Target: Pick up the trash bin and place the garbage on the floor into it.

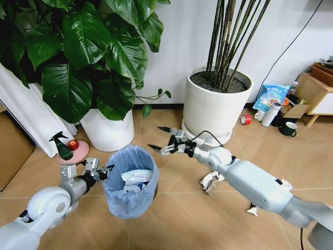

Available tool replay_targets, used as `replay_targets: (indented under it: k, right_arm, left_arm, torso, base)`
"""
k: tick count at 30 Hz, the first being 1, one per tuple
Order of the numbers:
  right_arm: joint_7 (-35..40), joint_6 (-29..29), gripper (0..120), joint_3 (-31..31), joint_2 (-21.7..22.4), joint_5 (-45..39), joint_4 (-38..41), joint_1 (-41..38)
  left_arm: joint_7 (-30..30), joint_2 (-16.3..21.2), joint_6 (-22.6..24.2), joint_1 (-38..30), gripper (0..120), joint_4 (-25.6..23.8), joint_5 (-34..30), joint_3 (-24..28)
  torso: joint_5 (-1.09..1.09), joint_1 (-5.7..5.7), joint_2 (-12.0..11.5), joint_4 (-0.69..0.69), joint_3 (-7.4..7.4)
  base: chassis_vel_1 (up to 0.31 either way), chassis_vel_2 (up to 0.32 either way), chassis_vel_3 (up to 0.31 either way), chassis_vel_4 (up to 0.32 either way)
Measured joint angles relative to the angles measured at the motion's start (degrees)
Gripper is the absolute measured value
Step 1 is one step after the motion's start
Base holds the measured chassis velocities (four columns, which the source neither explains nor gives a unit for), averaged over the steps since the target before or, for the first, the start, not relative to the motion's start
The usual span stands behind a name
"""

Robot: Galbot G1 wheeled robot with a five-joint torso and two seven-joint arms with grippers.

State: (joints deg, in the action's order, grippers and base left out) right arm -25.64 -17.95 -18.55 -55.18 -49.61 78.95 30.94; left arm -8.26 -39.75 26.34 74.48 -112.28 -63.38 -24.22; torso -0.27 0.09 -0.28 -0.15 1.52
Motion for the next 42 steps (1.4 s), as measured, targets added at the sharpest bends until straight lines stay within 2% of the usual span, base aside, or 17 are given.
replay_targets:
  k: [2, 4, 5, 8, 9, 12, 14, 15, 16, 22, 29, 31, 42]
  right_arm:
    - [3.0, 0.61, 100, 1.67, 0.19, 0.3, 0.27, 1.45]
    - [9.41, 2.0, 100, 5.19, 0.47, 1.52, 0.66, 4.92]
    - [9.41, 2.0, 100, 5.19, 0.47, 1.52, 0.66, 4.92]
    - [18.19, 4.23, 100, 10.32, 0.28, 4.27, 0.86, 11.42]
    - [18.19, 4.23, 100, 10.32, 0.28, 4.27, 0.86, 11.42]
    - [28.25, 7.13, 100, 13.77, -1.27, 6.08, 0.54, 17.26]
    - [30.76, 8.18, 100, 14.22, -1.82, 6.12, 0.36, 18.35]
    - [35.48, 10.02, 100, 14.64, -3.02, 5.34, -0.09, 19.83]
    - [35.48, 10.02, 100, 14.64, -3.02, 5.34, -0.09, 19.83]
    - [50.5, 17.12, 100, 14.19, -9.01, -4.27, -3.11, 20.22]
    - [56.28, 21.41, 100, 12.83, -11.76, -6.82, -6.08, 18.82]
    - [58.3, 23.08, 100, 12.64, -12.43, -5.25, -8.34, 18.27]
    - [58.36, 25.33, 100, 14.26, -10.11, -2.37, -13.24, 18.16]
  left_arm:
    - [0.0, -0.1, 0.0, 0.07, 0, 0.03, -0.08, -0.3]
    - [-0.03, -0.12, 0.0, 0.22, 0, 0.05, -0.39, -0.78]
    - [-0.03, -0.12, 0.0, 0.22, 0, 0.05, -0.39, -0.78]
    - [-0.05, -0.12, 0.0, 0.71, 0, 0.02, -0.69, -1.5]
    - [-0.05, -0.12, 0.0, 0.71, 0, 0.02, -0.69, -1.5]
    - [-0.07, 0.01, 0.0, 1.12, 0, 0.02, -0.8, -1.96]
    - [-0.08, 0.12, 0.0, 1.19, 0, 0.02, -0.84, -2.02]
    - [-0.12, 0.27, 0.0, 1.22, 0, 0.02, -0.94, -2.09]
    - [-0.12, 0.27, 0.0, 1.22, 0, 0.02, -0.94, -2.09]
    - [-0.53, 0.66, 0.12, 1.62, 0, -0.36, -1.34, -2.53]
    - [-0.61, 0.82, 0.17, 2.5, 0, -0.66, -1.44, -3.36]
    - [-0.63, 0.8, 0.2, 3.04, 0, -0.81, -1.45, -3.69]
    - [-0.75, 0.47, 0.28, 3.05, 0, -1.05, -1.3, -3.54]
  torso:
    - [0.01, 0.0, 0.0, 0.0, 0.0]
    - [0.0, 0.0, 0.0, 0.0, 0.0]
    - [0.0, 0.0, 0.0, 0.0, 0.0]
    - [0.0, 0.0, 0.0, 0.01, 0.0]
    - [0.0, 0.0, 0.0, 0.01, 0.0]
    - [0.0, 0.0, 0.0, -0.01, -0.01]
    - [0.0, 0.0, 0.0, -0.01, 0.0]
    - [0.01, 0.0, 0.0, -0.01, 0.0]
    - [0.01, 0.0, 0.0, -0.01, 0.0]
    - [0.0, 0.0, 0.0, 0.01, 0.0]
    - [-0.01, 0.0, 0.0, 0.03, 0.0]
    - [0.0, 0.0, 0.0, 0.02, 0.0]
    - [0.0, 0.0, 0.0, -0.01, 0.0]
  base:
    - [0.0, 0.0, 0.0, 0.0]
    - [0.0, 0.0, 0.0, 0.0]
    - [0.0, 0.0, 0.0, 0.0]
    - [0.0, 0.0, 0.0, 0.0]
    - [0.0, 0.0, 0.0, 0.0]
    - [0.0, 0.0, 0.0, 0.0]
    - [0.0, 0.0, 0.0, 0.0]
    - [0.0, 0.0, 0.0, 0.0]
    - [0.0, 0.0, 0.0, 0.0]
    - [0.0, 0.0, 0.0, 0.0]
    - [0.0, 0.0, 0.0, 0.0]
    - [0.0, 0.0, 0.0, 0.0]
    - [0.0, 0.0, 0.0, 0.0]
